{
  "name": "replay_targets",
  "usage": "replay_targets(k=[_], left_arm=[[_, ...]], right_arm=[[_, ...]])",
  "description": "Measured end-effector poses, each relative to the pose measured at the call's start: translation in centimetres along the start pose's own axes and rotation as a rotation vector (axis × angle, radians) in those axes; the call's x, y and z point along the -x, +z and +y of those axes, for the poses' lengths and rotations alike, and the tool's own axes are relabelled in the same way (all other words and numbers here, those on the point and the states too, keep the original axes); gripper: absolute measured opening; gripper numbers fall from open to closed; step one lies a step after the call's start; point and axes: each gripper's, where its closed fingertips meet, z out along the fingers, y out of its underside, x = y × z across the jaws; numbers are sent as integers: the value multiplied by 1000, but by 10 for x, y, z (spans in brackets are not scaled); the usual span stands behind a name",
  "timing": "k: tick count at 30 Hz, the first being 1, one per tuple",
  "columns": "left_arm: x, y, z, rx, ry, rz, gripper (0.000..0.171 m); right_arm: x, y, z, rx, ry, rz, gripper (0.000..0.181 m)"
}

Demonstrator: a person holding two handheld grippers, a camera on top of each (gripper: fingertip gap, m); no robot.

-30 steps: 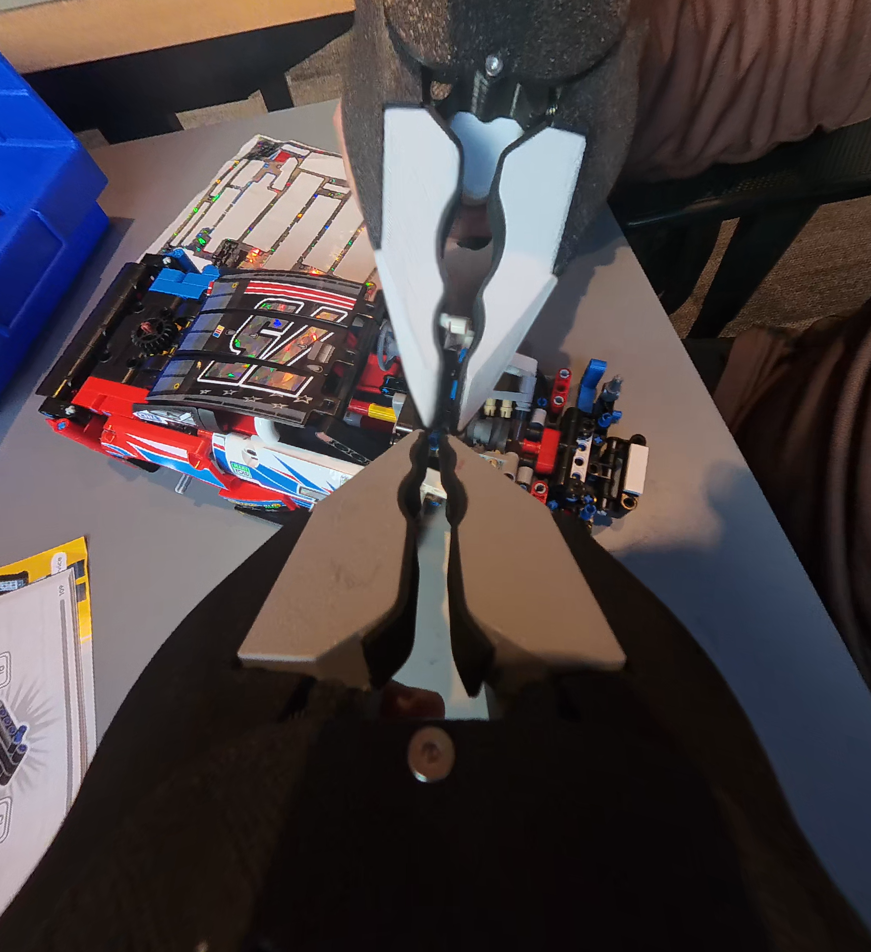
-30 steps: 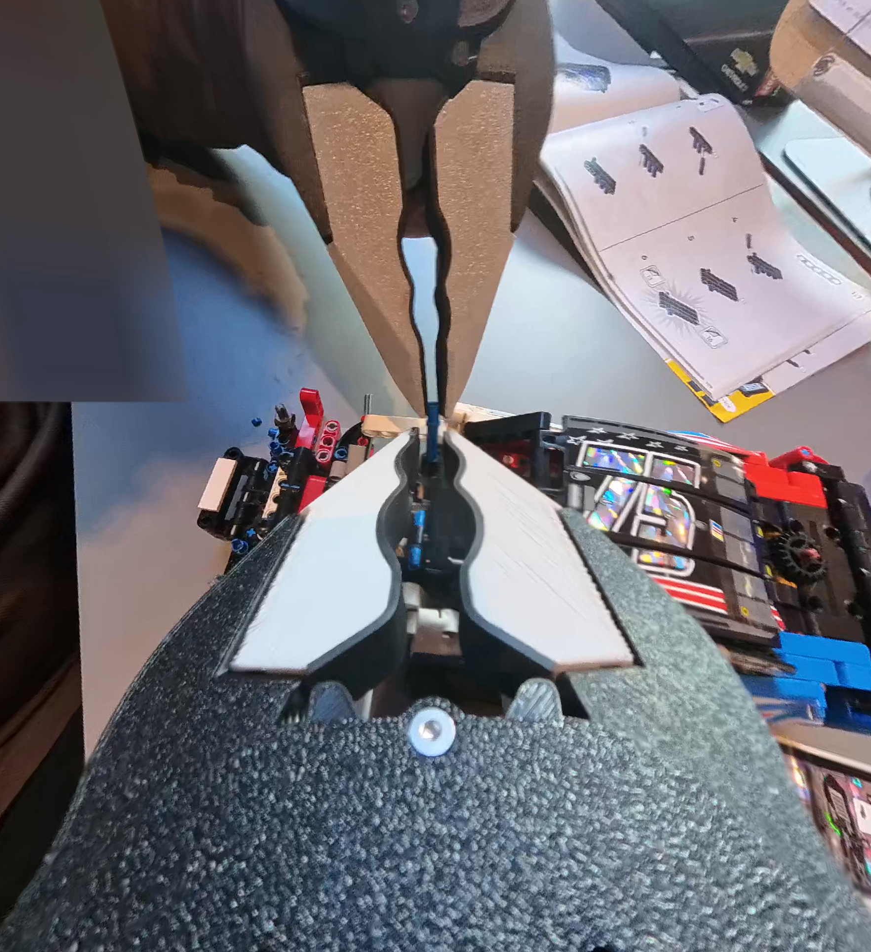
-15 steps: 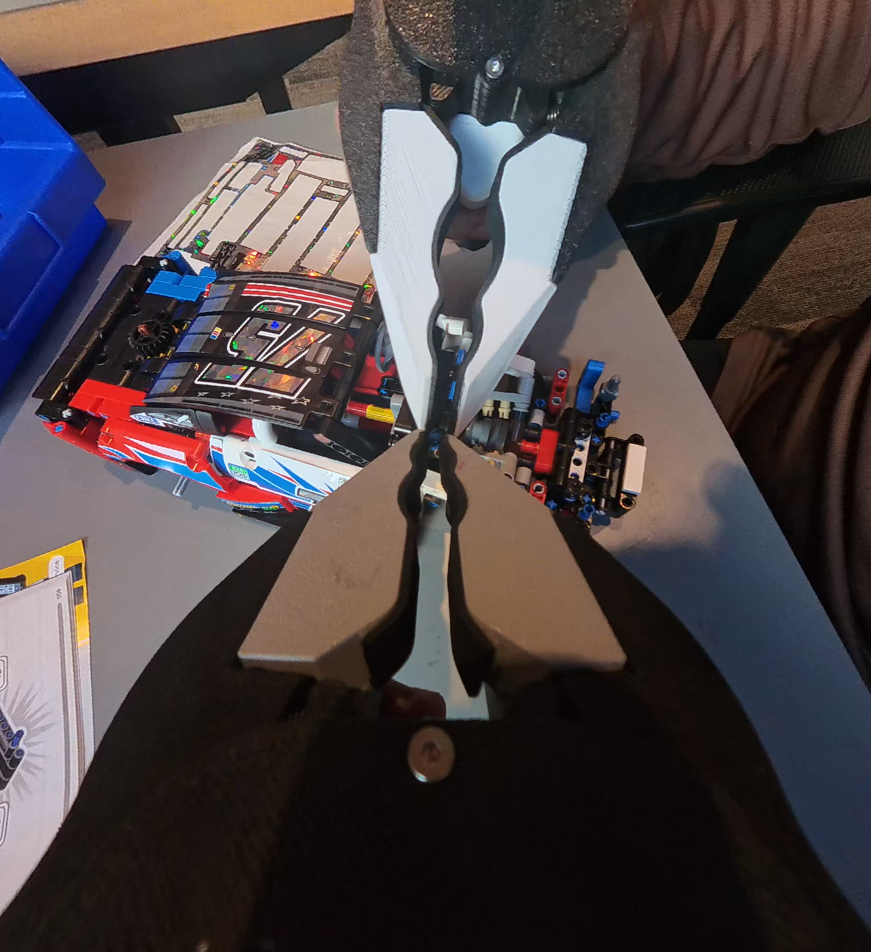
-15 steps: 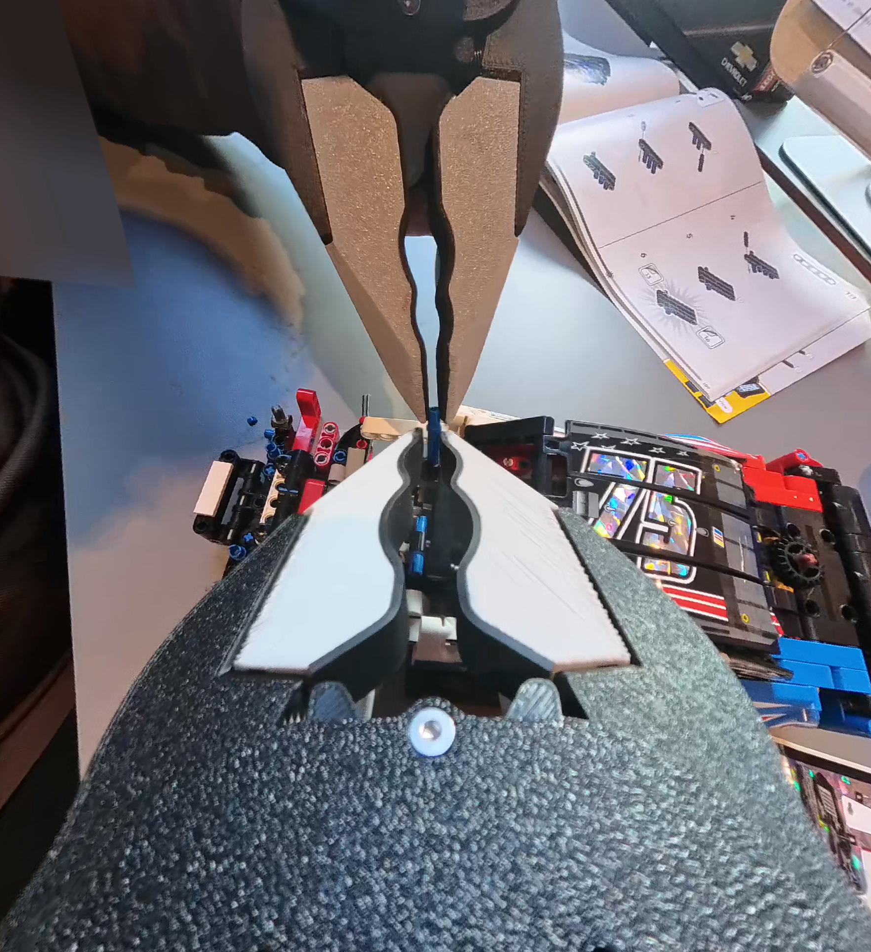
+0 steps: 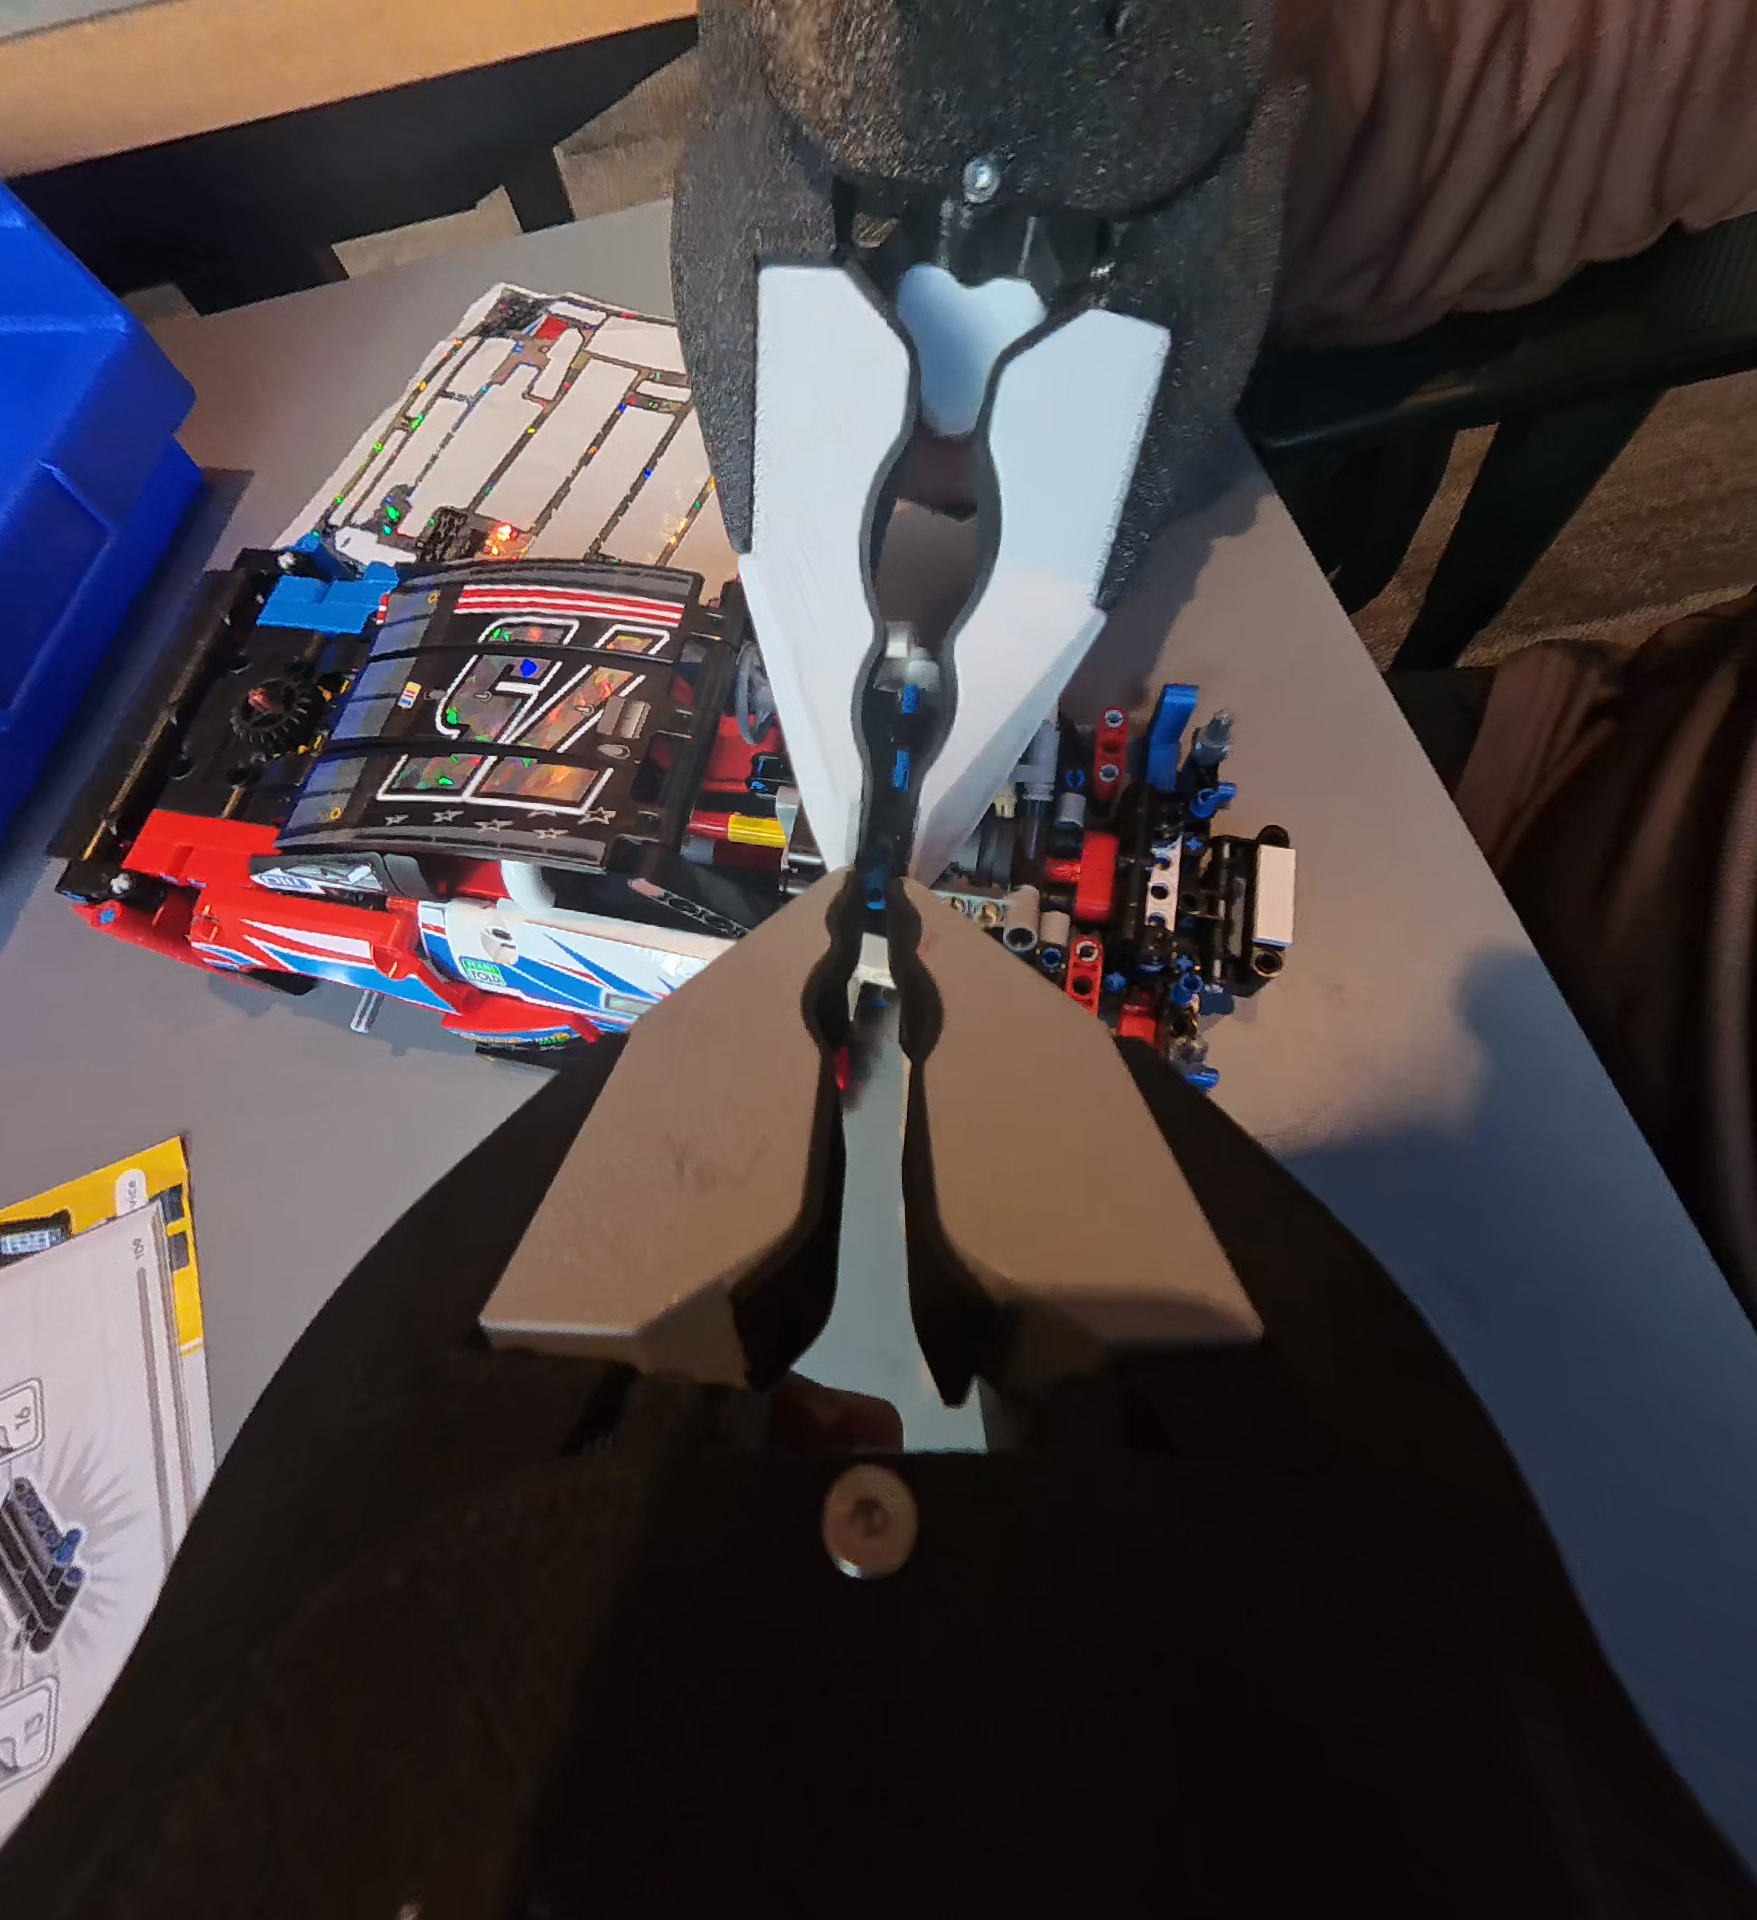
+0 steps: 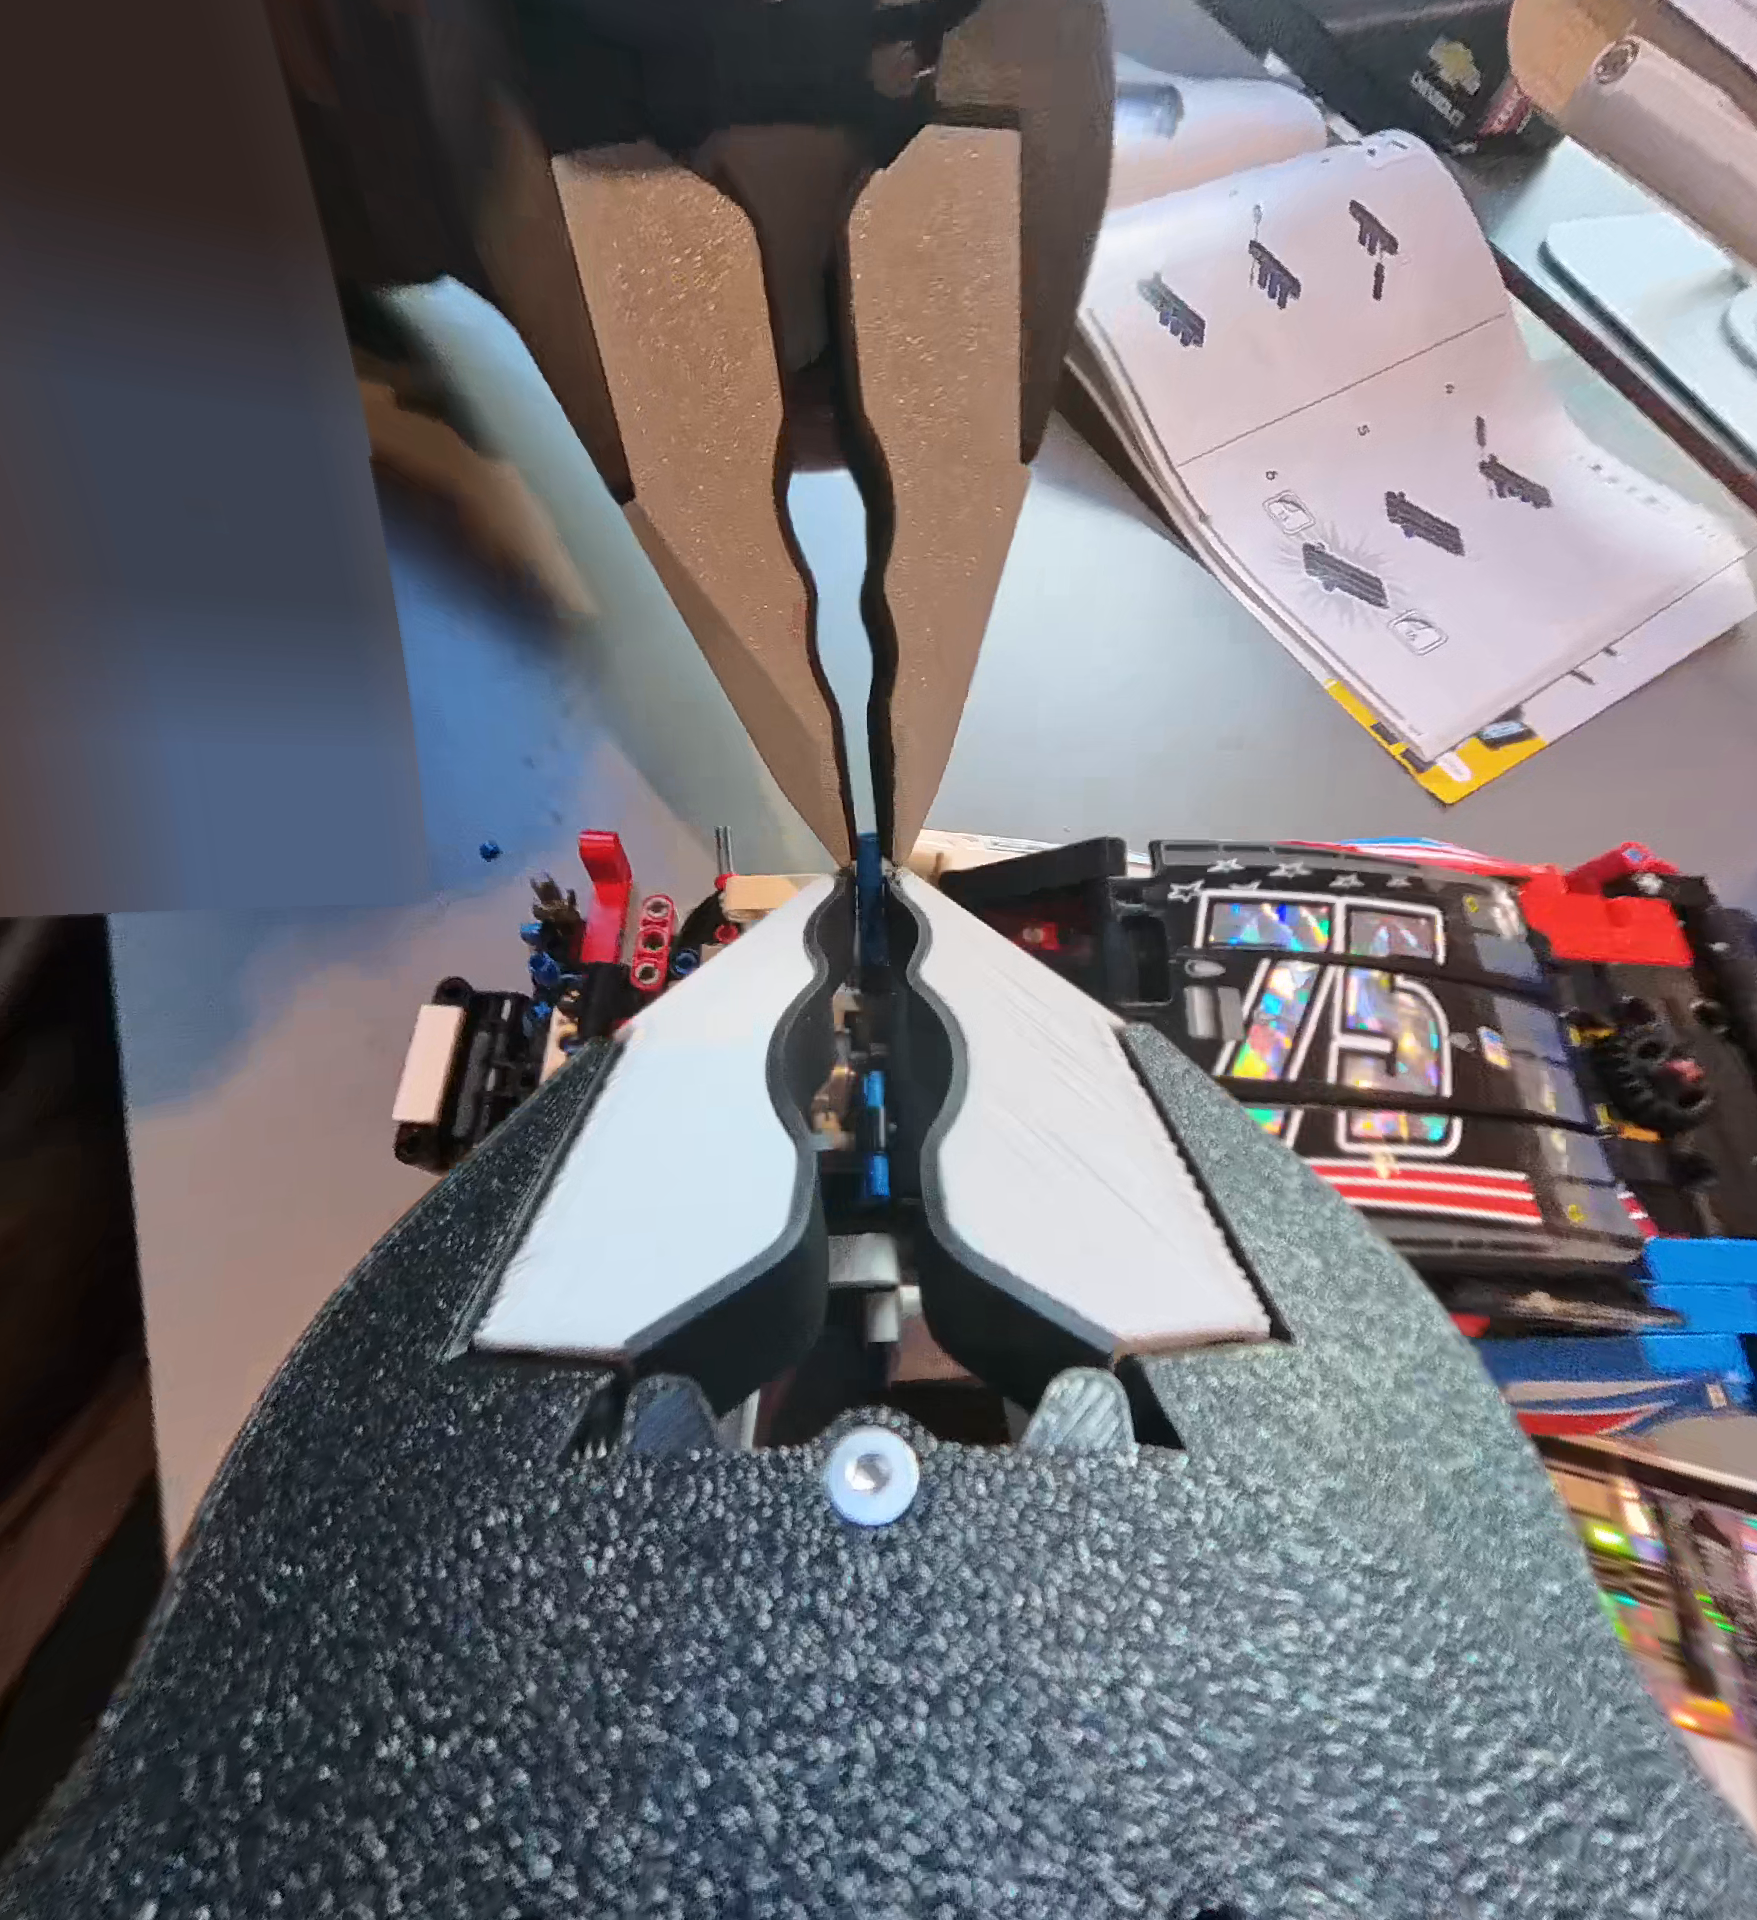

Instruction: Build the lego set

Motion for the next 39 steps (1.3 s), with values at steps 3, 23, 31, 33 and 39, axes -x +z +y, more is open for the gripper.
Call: replay_targets(k=[3,23,31,33,39], left_arm=[[3,3,-2,11,4,-1,2],[6,15,-9,1,-10,-2,2],[8,13,-6,16,-1,-16,1],[8,12,-7,12,-3,-18,1],[6,10,-10,-19,-24,8,1]], right_arm=[[-3,-2,2,-23,44,-4,5],[-9,-34,19,-25,159,103,23],[-13,-25,26,114,6,338,14],[-10,-25,22,99,-1,339,14],[-10,-20,18,94,-35,340,18]])
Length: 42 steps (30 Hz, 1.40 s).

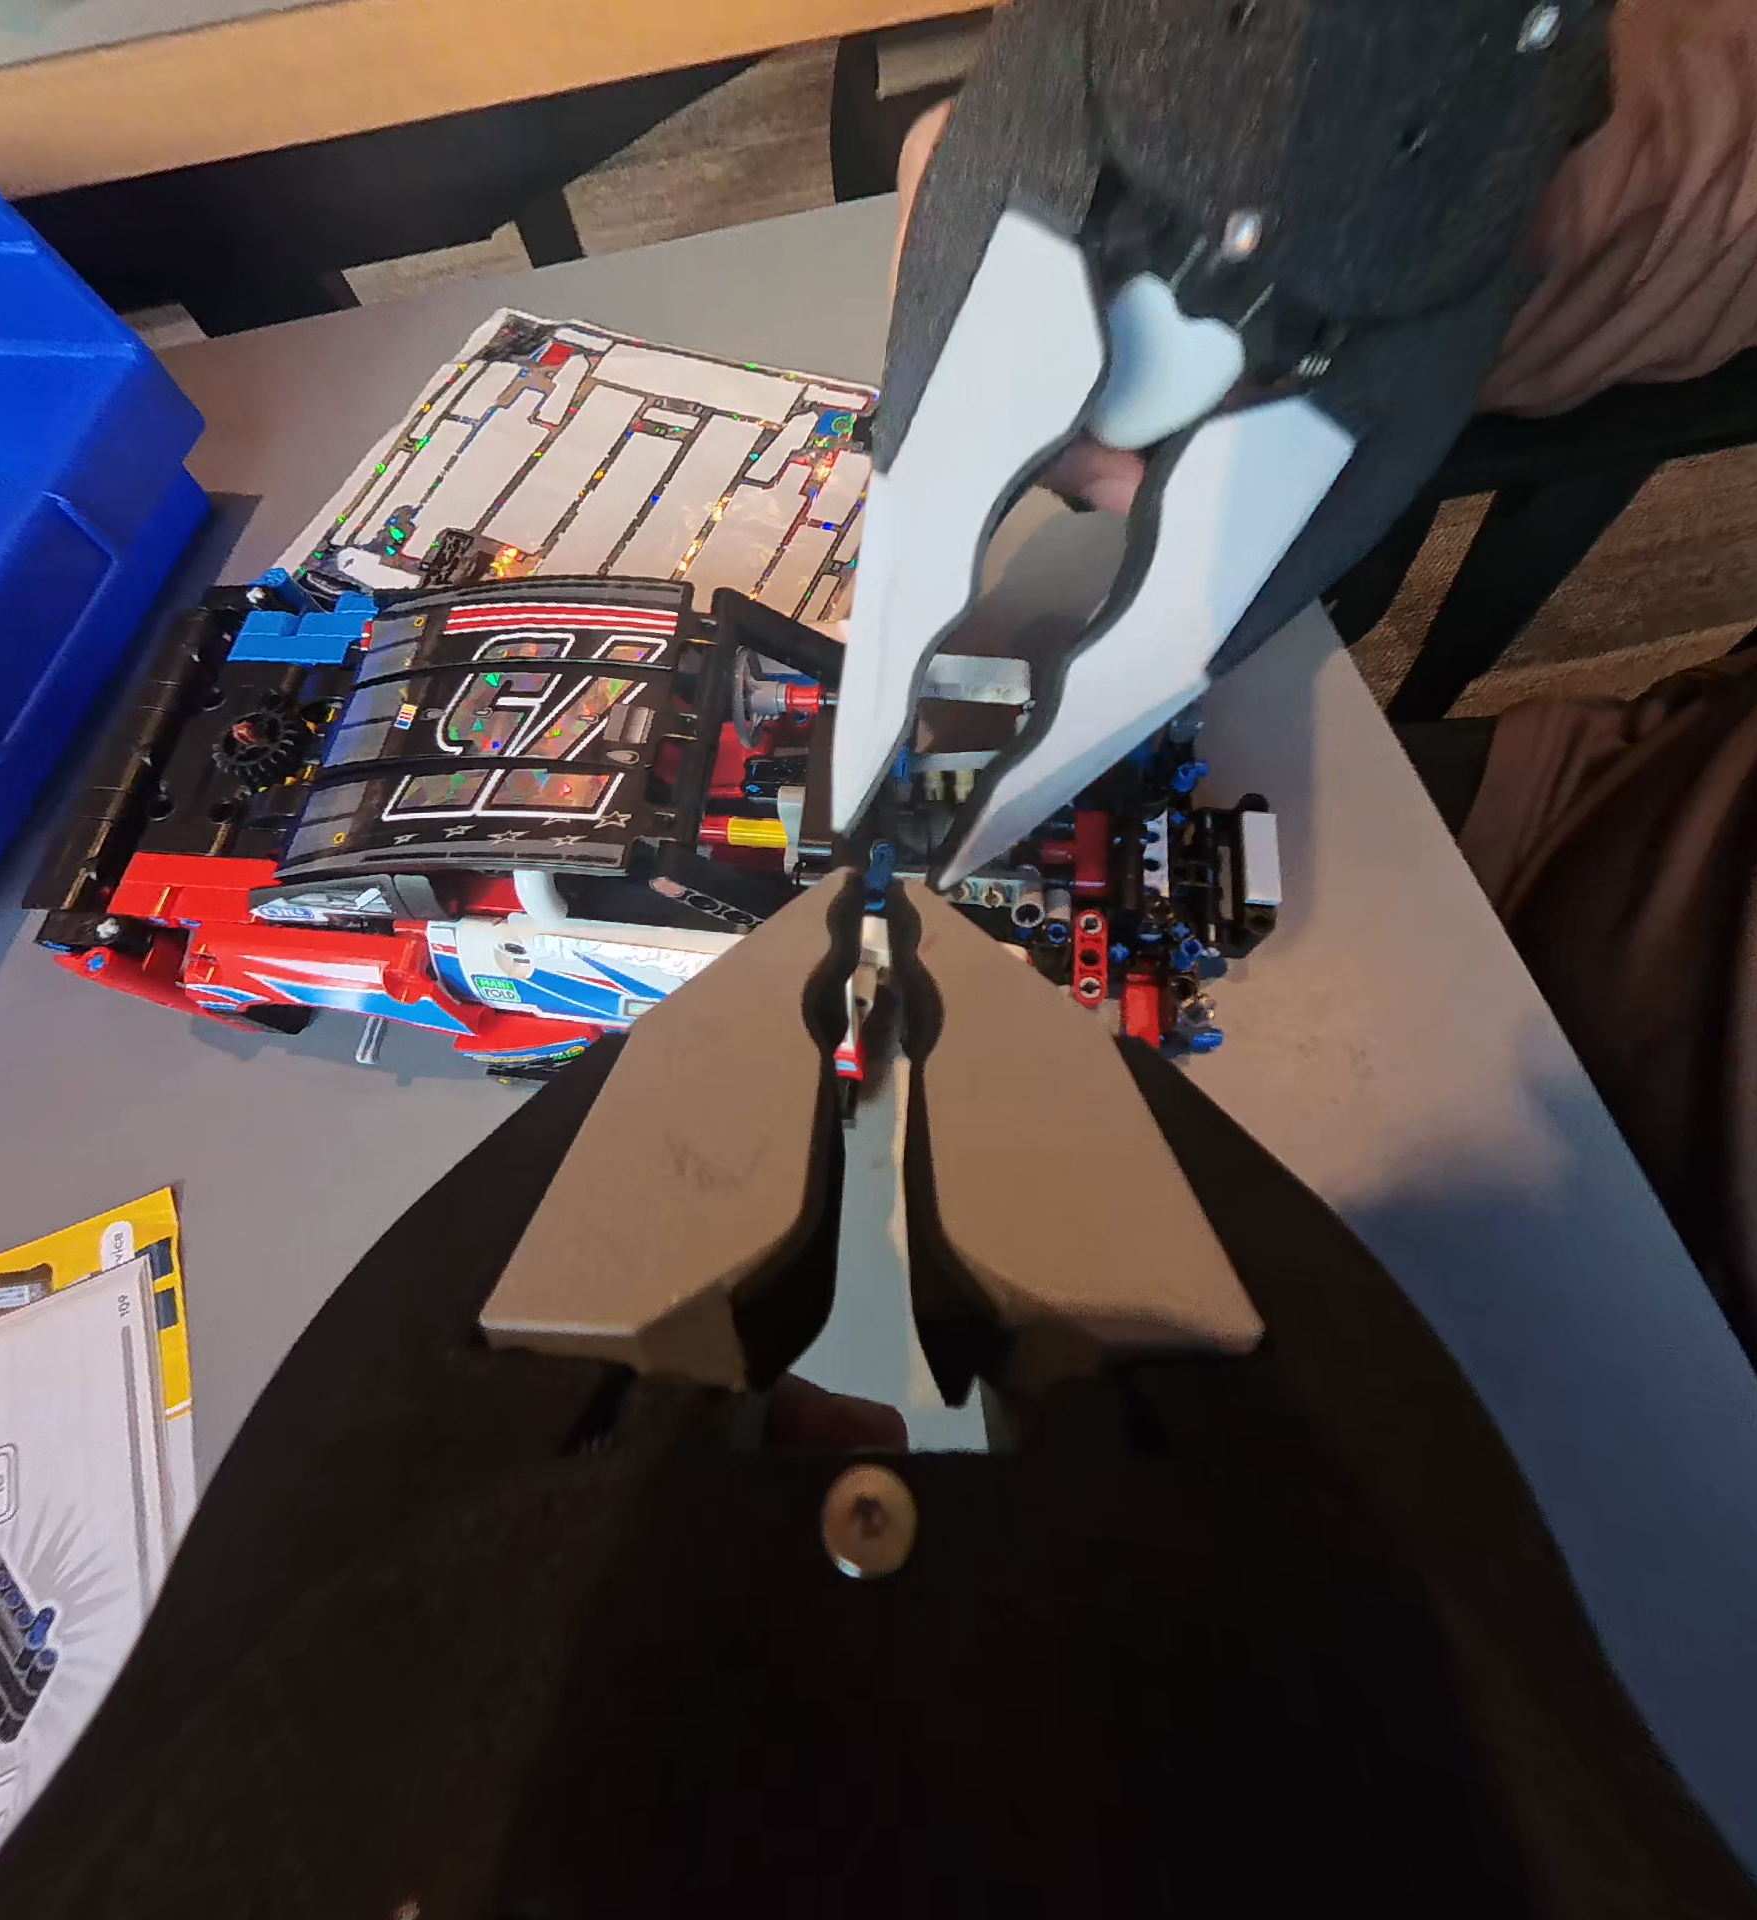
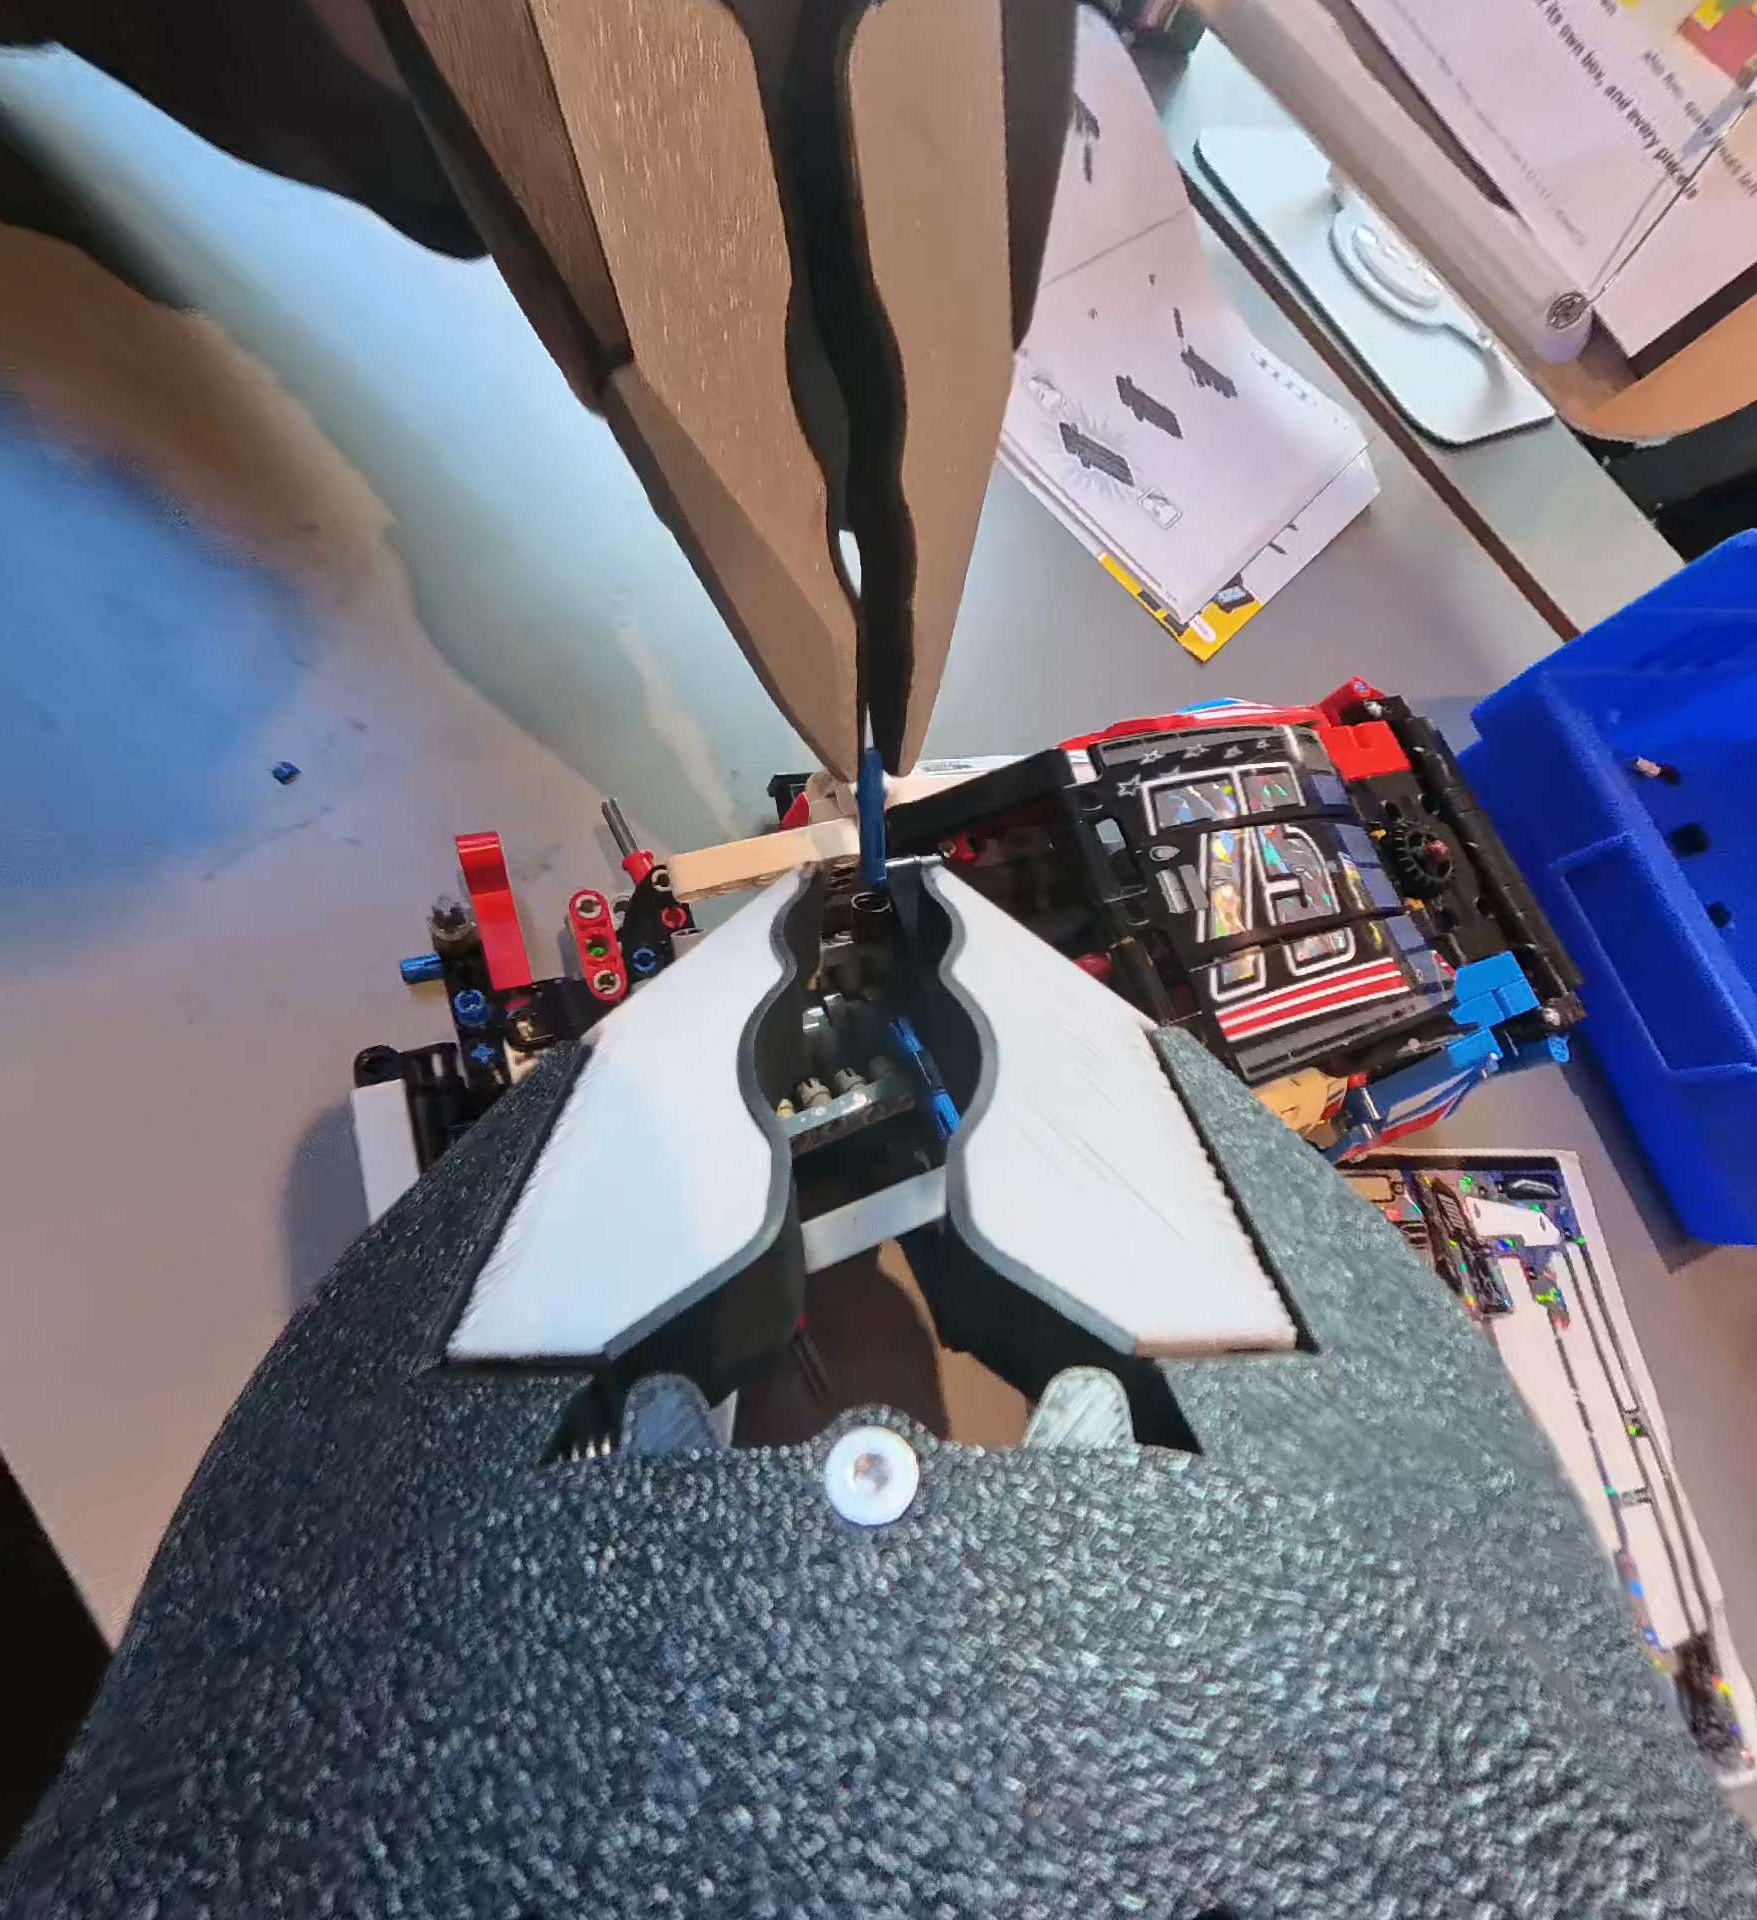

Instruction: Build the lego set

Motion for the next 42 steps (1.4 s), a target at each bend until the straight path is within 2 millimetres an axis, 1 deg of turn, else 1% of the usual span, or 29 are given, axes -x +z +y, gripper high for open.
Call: replay_targets(k=[3,5,6,8,10,11,14,15,16,21,23,27,29,30,31,32,33,34,35,36,38,39,40,42], left_arm=[[1,-2,0,-8,-15,5,2],[4,-5,3,-2,-9,-11,1],[4,-7,3,-7,-17,-10,1],[5,-13,2,-27,-35,-6,1],[5,-17,-2,-47,-57,5,1],[5,-18,-3,-52,-63,9,1],[3,-17,-3,-41,-53,-2,1],[1,-17,-2,-39,-52,-3,1],[-1,-18,-1,-37,-53,-5,1],[-6,-34,1,-56,-97,-37,1],[-9,-45,1,-75,-125,-55,1],[-16,-72,5,-135,-176,-127,1],[-22,-87,9,-189,-232,-145,2],[-25,-94,13,-208,-256,-163,2],[-27,-100,19,-217,-279,-180,1],[-31,-105,28,-203,-299,-185,2],[-33,-109,36,-189,-315,-204,2],[-37,-113,44,-180,-329,-216,1],[-42,-116,51,-169,-346,-220,2],[-45,-119,57,-160,-359,-230,2],[-52,-124,68,-154,-382,-259,2],[-54,-126,73,-153,-396,-272,2],[-57,-128,77,-154,-409,-285,1],[-63,-129,84,-161,-435,-297,1]], right_arm=[[0,4,-1,9,-42,17,21],[-5,4,4,39,-47,48,21],[-9,2,7,48,-25,62,27],[-12,-5,7,22,45,46,26],[-11,-7,4,5,82,18,28],[-9,-6,4,18,82,4,31],[-4,7,8,69,67,-37,37],[-2,11,11,88,74,-56,43],[-1,13,11,100,71,-69,41],[3,11,13,103,31,-132,43],[12,4,13,90,-3,-189,43],[41,-17,13,50,-33,-307,39],[50,-33,5,-8,-8,-353,36],[49,-44,-4,-62,30,-365,36],[45,-56,-13,-123,79,-374,37],[36,-67,-21,-181,134,-374,36],[21,-76,-25,-218,197,-349,32],[1,-80,-20,-219,270,-300,21],[-20,-78,-7,-174,344,-249,9],[-37,-72,14,-89,406,-213,0],[-60,-53,56,114,455,-165,0],[-68,-43,69,188,436,-141,0],[-75,-33,75,233,407,-120,0],[-84,-12,76,289,352,-115,0]])
